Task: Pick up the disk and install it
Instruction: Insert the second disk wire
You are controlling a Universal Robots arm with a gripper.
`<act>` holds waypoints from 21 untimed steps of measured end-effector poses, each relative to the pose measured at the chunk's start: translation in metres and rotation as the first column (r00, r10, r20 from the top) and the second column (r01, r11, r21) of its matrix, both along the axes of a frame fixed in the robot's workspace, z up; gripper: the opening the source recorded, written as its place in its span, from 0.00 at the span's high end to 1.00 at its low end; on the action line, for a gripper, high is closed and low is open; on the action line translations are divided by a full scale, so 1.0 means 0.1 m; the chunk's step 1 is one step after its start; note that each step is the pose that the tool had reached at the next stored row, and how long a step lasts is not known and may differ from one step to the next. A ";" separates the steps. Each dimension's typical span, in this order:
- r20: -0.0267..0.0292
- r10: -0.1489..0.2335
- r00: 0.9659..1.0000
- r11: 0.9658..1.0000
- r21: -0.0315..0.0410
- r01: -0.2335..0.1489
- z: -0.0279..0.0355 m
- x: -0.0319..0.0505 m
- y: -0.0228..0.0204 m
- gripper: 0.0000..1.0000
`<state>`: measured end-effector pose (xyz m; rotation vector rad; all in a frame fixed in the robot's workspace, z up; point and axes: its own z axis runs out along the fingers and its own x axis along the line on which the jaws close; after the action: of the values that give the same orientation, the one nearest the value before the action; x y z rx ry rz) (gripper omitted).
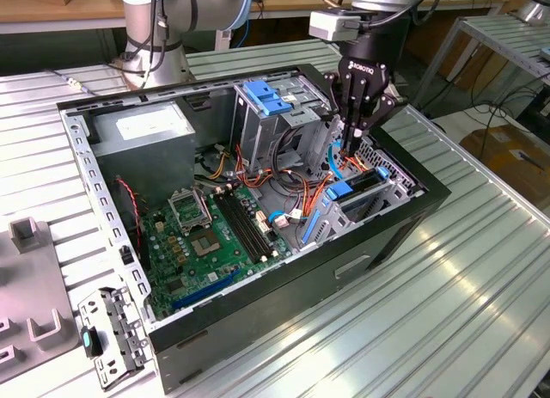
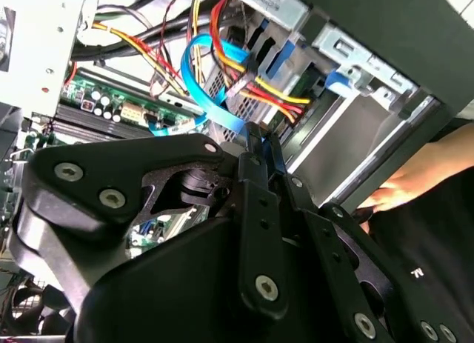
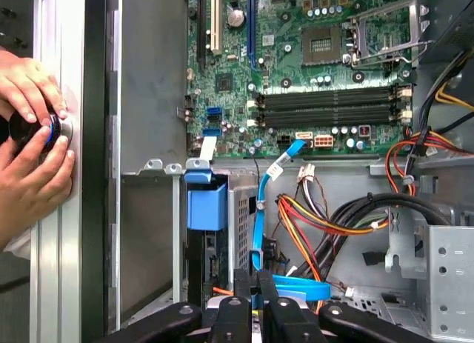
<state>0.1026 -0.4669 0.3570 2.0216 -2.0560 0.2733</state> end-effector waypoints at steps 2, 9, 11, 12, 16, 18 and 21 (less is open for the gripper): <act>0.002 0.000 1.000 1.000 0.008 0.000 -0.001 -0.016 -0.039 0.84; 0.009 0.000 1.000 0.997 0.083 0.000 -0.011 -0.030 -0.291 0.84; 0.012 0.000 1.000 0.996 0.092 -0.001 -0.015 -0.033 -0.355 0.84; 0.013 0.000 1.000 0.995 0.096 -0.001 -0.017 -0.035 -0.379 0.84; 0.020 -0.001 1.000 0.993 0.117 -0.002 -0.023 -0.061 -0.470 0.84; 0.026 -0.001 1.000 0.992 0.126 -0.002 -0.026 -0.074 -0.512 0.84; 0.035 -0.001 0.999 0.991 0.135 -0.004 -0.028 -0.088 -0.575 0.84</act>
<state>0.0938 -0.5244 0.3542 2.1094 -2.1477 0.1753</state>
